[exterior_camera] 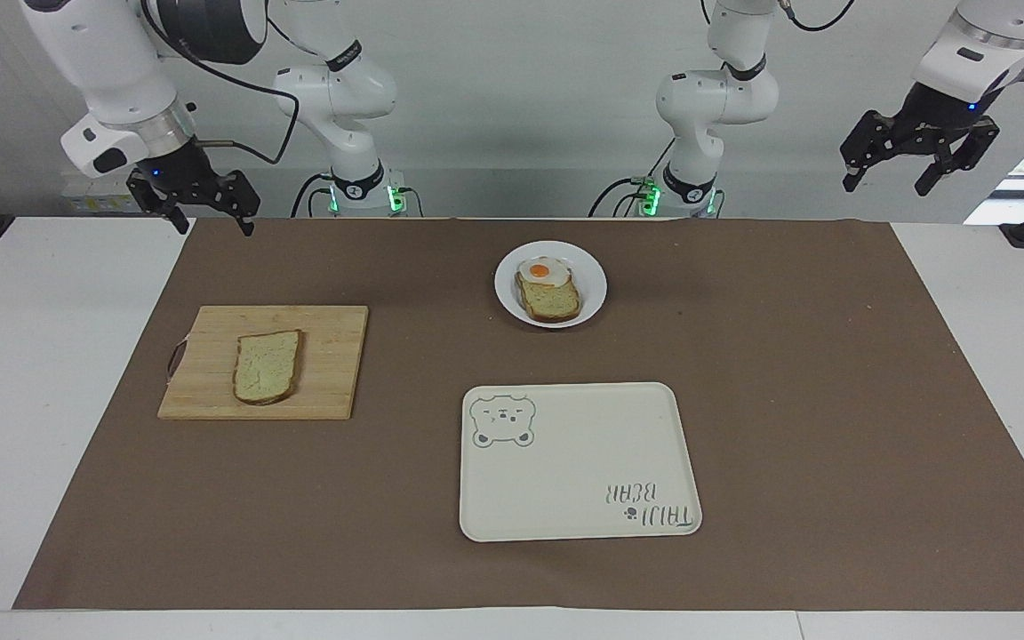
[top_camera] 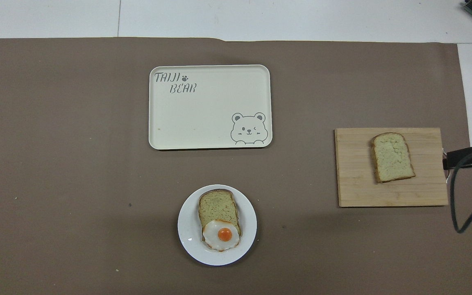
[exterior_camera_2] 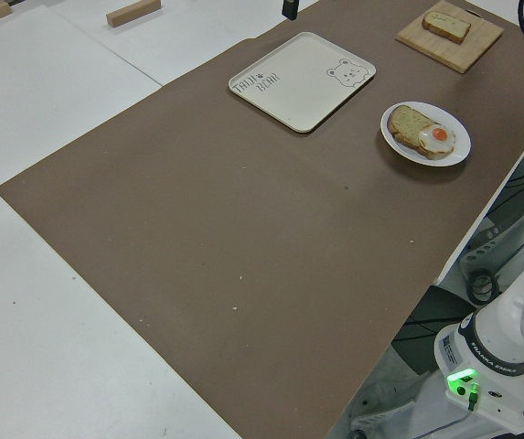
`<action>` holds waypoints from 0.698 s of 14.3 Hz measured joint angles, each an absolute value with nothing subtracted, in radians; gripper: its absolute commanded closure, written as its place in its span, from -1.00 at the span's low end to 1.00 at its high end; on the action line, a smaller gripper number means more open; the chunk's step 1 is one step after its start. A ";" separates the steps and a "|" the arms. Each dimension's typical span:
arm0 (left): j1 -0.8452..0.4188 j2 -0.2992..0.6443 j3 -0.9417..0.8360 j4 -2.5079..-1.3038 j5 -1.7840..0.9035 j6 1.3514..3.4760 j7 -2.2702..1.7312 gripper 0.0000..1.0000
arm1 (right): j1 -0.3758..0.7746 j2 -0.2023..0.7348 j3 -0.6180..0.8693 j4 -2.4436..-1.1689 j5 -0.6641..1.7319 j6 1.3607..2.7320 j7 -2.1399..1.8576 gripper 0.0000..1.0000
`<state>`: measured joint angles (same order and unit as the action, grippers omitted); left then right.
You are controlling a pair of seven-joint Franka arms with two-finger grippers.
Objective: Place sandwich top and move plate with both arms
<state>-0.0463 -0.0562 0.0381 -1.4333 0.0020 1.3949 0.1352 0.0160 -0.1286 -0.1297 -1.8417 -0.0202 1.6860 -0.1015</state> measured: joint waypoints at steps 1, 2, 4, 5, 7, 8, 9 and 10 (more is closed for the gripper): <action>-0.046 -0.056 0.038 -1.433 0.002 1.395 0.135 -1.00 | 0.015 -0.125 -0.131 -1.868 -0.020 1.717 -0.116 -1.00; -0.046 -0.056 0.038 -1.433 0.002 1.395 0.135 -1.00 | 0.015 -0.117 -0.130 -1.886 -0.019 1.740 -0.121 -1.00; -0.046 -0.056 0.038 -1.433 0.002 1.395 0.135 -1.00 | 0.015 -0.090 -0.130 -1.913 -0.019 1.797 -0.136 -1.00; -0.046 -0.056 0.038 -1.433 0.002 1.395 0.135 -1.00 | 0.014 -0.072 -0.130 -1.928 -0.017 1.834 -0.159 -1.00; -0.046 -0.056 0.038 -1.433 0.002 1.395 0.135 -1.00 | -0.007 -0.021 -0.130 -1.962 0.025 1.928 -0.245 -1.00; -0.046 -0.056 0.038 -1.433 0.002 1.395 0.135 -1.00 | -0.024 0.013 -0.131 -1.974 0.051 1.979 -0.299 -1.00; -0.046 -0.056 0.038 -1.433 0.002 1.395 0.135 -1.00 | -0.039 0.049 -0.132 -1.981 0.067 2.029 -0.344 -1.00; -0.046 -0.056 0.038 -1.433 0.002 1.395 0.135 -1.00 | -0.049 0.087 -0.132 -1.984 0.074 2.075 -0.370 -1.00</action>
<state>-0.0463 -0.0562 0.0381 -1.4333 0.0020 1.3949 0.1352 -0.0494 0.0873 -0.1319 -1.9840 0.0742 2.0753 -0.3702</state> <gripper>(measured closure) 0.000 0.000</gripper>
